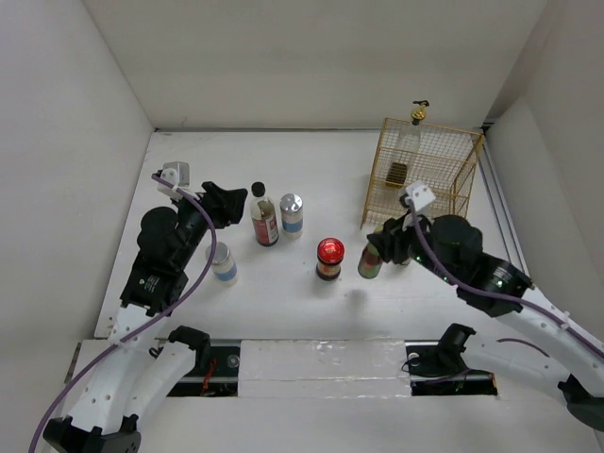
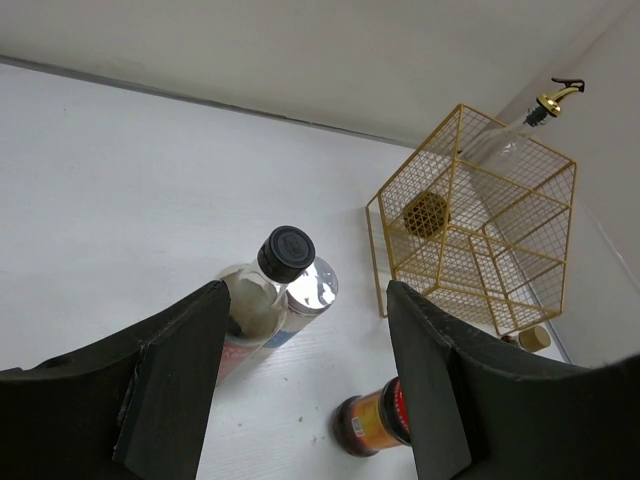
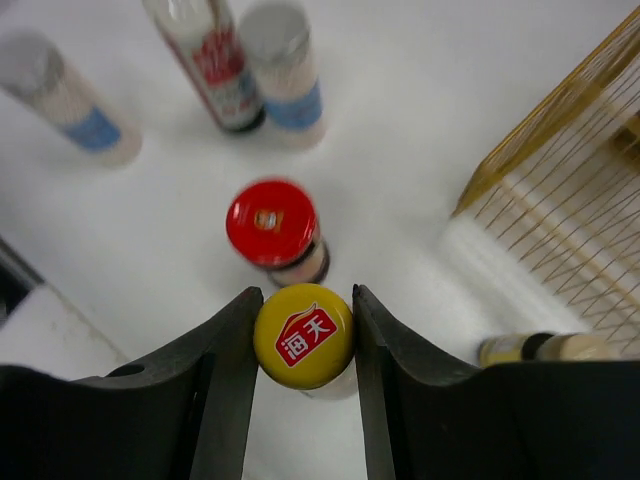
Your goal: Organize the condiment bottles
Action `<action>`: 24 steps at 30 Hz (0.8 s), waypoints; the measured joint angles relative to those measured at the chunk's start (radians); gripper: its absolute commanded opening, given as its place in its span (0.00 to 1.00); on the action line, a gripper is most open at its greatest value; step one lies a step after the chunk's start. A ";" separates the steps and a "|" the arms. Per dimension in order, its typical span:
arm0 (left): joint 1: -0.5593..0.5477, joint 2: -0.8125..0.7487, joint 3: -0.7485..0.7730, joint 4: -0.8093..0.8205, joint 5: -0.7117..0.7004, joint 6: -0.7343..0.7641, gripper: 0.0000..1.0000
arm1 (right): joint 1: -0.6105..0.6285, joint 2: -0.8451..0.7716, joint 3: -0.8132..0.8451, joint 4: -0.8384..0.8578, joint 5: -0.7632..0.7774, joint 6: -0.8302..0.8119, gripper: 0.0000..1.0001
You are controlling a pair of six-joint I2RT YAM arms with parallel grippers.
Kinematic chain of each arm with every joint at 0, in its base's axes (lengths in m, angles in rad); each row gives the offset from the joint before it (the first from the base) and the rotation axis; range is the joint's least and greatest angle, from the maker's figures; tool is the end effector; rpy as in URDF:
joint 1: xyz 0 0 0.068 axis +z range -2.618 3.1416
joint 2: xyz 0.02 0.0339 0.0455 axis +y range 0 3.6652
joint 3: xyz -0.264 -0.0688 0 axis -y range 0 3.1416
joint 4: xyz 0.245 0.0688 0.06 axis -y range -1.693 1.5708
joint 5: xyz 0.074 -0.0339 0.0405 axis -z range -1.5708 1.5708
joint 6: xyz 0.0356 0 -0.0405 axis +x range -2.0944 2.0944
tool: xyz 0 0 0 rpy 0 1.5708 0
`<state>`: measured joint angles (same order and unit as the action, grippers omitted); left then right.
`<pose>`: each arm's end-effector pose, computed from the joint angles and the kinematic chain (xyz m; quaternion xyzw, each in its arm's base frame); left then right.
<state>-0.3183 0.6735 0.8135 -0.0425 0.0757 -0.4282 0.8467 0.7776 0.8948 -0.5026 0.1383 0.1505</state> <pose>0.1481 -0.0516 0.3824 -0.0089 0.6719 -0.2936 0.6800 0.1159 0.1237 0.3459 -0.2460 0.7910 0.2161 0.5168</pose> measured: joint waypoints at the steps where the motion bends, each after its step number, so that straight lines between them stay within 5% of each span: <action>1: 0.000 0.002 0.000 0.000 0.000 0.000 0.60 | 0.000 -0.008 0.032 0.020 0.036 -0.002 0.11; 9: 0.000 0.003 0.000 0.000 0.003 0.000 0.60 | -0.080 0.090 0.284 0.214 0.237 -0.068 0.11; 24: 0.000 0.003 0.000 0.000 0.003 0.000 0.60 | -0.673 0.431 0.574 0.269 0.158 -0.162 0.10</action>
<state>-0.3183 0.6765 0.8135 -0.0422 0.0792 -0.4282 0.1738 1.2087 1.4685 -0.2333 0.2958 -0.0113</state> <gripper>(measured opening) 0.596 0.444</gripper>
